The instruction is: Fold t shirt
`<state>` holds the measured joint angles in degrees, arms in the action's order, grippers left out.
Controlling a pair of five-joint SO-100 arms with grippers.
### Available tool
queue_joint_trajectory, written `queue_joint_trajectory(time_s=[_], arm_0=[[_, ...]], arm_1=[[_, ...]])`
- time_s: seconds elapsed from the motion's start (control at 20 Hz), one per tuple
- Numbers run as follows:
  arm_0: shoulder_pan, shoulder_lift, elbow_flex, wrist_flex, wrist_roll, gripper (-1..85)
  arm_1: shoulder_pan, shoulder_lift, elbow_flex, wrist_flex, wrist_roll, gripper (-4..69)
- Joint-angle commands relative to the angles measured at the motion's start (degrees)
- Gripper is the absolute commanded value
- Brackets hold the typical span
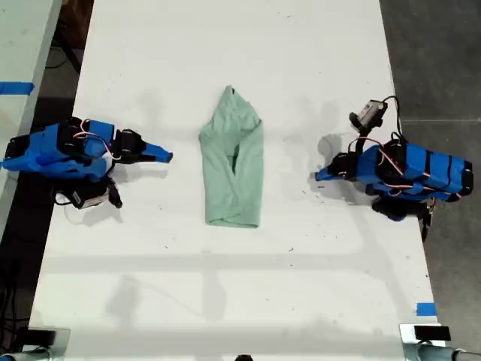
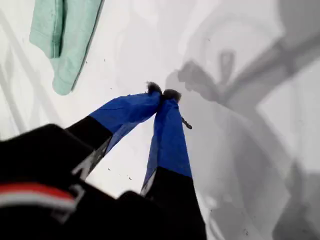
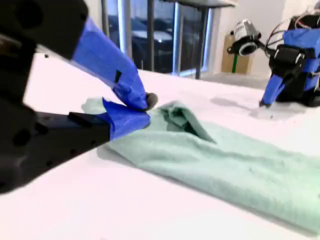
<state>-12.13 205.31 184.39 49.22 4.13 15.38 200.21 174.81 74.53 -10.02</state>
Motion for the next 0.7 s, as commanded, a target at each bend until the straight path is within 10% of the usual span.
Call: queue_joint_trajectory(time_s=[0.0,0.65], arm_0=[[-1.6,1.4,0.4,0.7,0.2,-0.2],[-3.5,1.4,0.4,2.6,-2.2,-0.2]], arm_1=[[-0.2,0.9,2.3,-0.3,0.7,1.6],[-0.8,0.9,2.4,-0.3,0.5,1.6]])
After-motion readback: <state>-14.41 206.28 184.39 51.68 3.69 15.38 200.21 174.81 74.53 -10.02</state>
